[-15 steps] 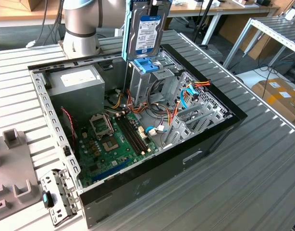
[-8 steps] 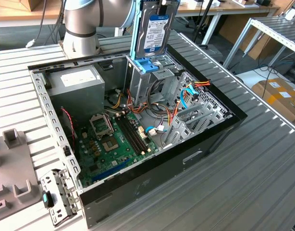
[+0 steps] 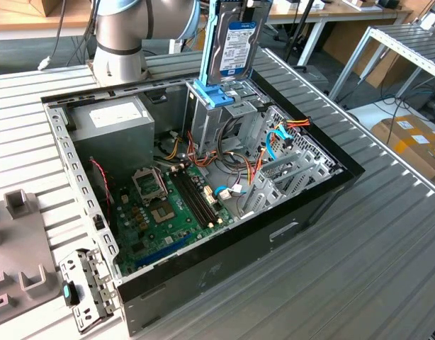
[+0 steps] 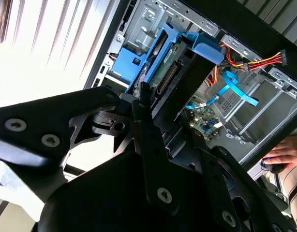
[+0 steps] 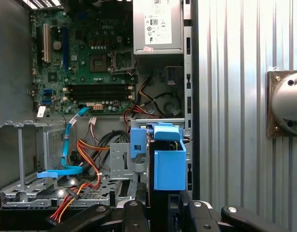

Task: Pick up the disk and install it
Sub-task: 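Pick up the disk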

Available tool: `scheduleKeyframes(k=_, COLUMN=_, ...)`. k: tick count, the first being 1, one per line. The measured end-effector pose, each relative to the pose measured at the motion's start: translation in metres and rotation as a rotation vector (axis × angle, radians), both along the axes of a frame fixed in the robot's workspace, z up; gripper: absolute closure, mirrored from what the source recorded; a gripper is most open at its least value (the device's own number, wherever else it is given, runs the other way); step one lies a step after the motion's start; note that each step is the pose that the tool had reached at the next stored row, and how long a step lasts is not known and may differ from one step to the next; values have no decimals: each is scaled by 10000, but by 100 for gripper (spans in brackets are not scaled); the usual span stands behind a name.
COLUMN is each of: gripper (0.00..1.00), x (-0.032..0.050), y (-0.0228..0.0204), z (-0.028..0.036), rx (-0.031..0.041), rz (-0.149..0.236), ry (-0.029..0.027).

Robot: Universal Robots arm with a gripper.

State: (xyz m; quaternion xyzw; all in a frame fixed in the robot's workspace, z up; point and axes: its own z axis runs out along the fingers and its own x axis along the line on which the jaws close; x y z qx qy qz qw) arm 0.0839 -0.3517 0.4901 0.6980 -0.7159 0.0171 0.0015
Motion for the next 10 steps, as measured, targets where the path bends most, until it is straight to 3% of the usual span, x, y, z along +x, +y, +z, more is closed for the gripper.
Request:
scheduleKeyframes(k=3, gripper=65, x=0, y=-7, z=0, rx=0, rz=0, ry=0)
scheduleKeyframes(k=10, gripper=65, x=0, y=-114, z=-1, rx=1, rz=0, ry=0)
